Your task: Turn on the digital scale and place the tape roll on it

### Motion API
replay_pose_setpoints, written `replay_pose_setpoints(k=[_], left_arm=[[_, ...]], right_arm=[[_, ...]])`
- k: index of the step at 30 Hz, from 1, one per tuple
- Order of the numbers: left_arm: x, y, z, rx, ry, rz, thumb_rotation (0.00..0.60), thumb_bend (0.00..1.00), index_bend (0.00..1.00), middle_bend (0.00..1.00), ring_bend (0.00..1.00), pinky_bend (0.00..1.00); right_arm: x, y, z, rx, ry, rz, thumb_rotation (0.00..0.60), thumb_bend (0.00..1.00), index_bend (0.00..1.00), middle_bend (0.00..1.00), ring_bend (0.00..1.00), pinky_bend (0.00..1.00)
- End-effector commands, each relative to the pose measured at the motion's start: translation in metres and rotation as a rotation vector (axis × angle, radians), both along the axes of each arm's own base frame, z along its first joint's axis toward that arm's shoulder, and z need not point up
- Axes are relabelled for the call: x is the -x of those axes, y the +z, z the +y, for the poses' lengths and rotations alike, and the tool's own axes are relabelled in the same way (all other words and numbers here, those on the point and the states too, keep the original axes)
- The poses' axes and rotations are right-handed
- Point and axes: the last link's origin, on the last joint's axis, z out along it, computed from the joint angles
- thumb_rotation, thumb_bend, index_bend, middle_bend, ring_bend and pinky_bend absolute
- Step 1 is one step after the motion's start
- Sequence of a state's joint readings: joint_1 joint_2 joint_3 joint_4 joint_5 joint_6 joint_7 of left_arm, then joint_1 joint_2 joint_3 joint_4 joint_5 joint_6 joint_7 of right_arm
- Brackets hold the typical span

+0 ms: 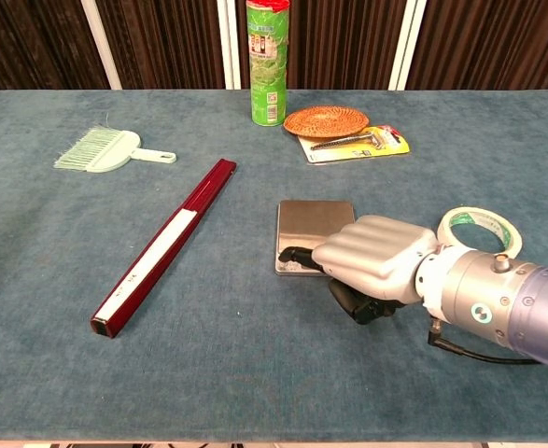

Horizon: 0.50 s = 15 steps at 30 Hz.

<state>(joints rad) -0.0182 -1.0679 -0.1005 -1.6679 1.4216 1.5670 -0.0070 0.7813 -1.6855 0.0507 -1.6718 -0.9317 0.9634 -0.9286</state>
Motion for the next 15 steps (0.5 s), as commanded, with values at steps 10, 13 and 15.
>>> replay_pose_setpoints(k=[10,13,15], left_arm=[[0.0003,-0.0001,0.0005,-0.001,0.001,0.002,0.6,0.0,0.0,0.0,0.0,0.0],[-0.0002,-0.0004,0.0004,-0.001,-0.001,0.002,0.6,0.0,0.0,0.0,0.0,0.0],[-0.0002,-0.0004,0.0003,-0.002,-0.001,0.003,0.6,0.0,0.0,0.0,0.0,0.0]], right_arm=[[0.0035,-0.0006,-0.0014,-0.001,-0.012,0.008,0.6,0.91,0.01,0.78,0.9,0.74],[0.0029,-0.0013,-0.0011,-0.001,-0.009,0.006,0.6,0.91,0.01,0.78,0.9,0.74],[0.0021,-0.0015,-0.0012,-0.001,-0.007,0.003,0.6,0.91,0.01,0.78,0.9,0.74]])
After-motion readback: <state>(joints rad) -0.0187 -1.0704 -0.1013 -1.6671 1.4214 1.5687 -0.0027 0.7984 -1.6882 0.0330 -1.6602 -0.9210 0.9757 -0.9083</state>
